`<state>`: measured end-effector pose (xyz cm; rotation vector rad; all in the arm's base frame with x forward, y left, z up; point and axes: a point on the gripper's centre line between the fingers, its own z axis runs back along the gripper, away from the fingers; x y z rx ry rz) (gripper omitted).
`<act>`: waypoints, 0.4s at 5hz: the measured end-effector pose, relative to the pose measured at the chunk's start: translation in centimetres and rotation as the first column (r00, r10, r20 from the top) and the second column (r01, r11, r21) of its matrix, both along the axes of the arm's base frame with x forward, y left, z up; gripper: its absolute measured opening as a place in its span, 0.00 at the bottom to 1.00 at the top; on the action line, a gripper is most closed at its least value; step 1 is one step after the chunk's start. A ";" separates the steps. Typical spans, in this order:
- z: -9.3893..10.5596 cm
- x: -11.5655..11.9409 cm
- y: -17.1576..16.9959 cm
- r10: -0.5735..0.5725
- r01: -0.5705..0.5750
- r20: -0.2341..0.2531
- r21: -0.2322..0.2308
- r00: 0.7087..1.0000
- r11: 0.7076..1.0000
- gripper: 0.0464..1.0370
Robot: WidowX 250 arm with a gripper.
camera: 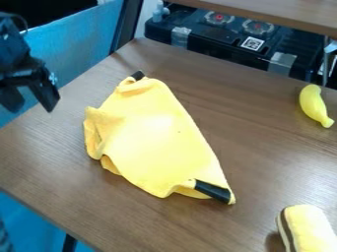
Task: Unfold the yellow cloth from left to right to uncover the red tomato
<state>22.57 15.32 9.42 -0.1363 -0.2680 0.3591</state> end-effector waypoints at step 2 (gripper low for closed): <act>-1.7 0.3 0.0 0.014 -0.013 -0.063 0.024 0.998 1.000 0.96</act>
